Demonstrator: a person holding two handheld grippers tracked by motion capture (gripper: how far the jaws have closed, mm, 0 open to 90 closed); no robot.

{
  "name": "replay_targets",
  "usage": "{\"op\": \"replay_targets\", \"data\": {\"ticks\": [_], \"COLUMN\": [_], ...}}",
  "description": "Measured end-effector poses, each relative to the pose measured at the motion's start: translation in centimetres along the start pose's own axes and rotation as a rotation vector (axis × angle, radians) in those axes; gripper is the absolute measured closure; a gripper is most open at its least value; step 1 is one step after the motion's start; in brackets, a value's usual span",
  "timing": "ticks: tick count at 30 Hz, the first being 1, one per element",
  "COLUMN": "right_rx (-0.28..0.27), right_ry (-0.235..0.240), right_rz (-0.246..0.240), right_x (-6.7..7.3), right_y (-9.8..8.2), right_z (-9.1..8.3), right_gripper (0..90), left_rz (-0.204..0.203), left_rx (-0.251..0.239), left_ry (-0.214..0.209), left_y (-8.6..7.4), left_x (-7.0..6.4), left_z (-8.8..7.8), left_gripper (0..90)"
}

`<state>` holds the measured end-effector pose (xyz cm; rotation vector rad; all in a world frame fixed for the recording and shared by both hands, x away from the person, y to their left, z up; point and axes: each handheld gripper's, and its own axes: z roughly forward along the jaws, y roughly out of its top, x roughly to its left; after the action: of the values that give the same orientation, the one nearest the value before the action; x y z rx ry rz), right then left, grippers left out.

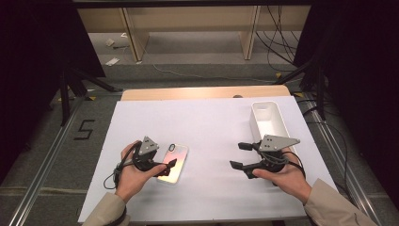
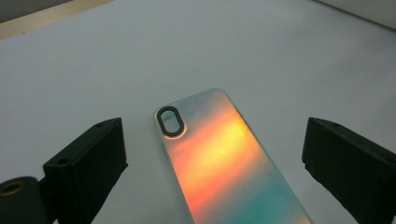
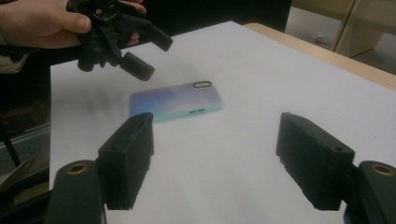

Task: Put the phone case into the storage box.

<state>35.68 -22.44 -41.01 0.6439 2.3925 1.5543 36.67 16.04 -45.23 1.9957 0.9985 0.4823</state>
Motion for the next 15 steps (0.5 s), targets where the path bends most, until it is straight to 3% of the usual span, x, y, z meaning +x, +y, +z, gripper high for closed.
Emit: {"op": "replay_targets", "data": {"ticks": [15], "right_rx": [-0.026], "right_ry": [-0.007], "right_rz": [-0.023], "right_x": [0.0], "right_y": [-0.9], "right_z": [-1.3], "right_gripper": [17.8], "left_rz": [-0.004], "left_rx": [0.007], "left_ry": [0.006], "left_y": [-0.1], "left_x": [0.1], "left_z": [0.1], "left_gripper": [2.1]}}
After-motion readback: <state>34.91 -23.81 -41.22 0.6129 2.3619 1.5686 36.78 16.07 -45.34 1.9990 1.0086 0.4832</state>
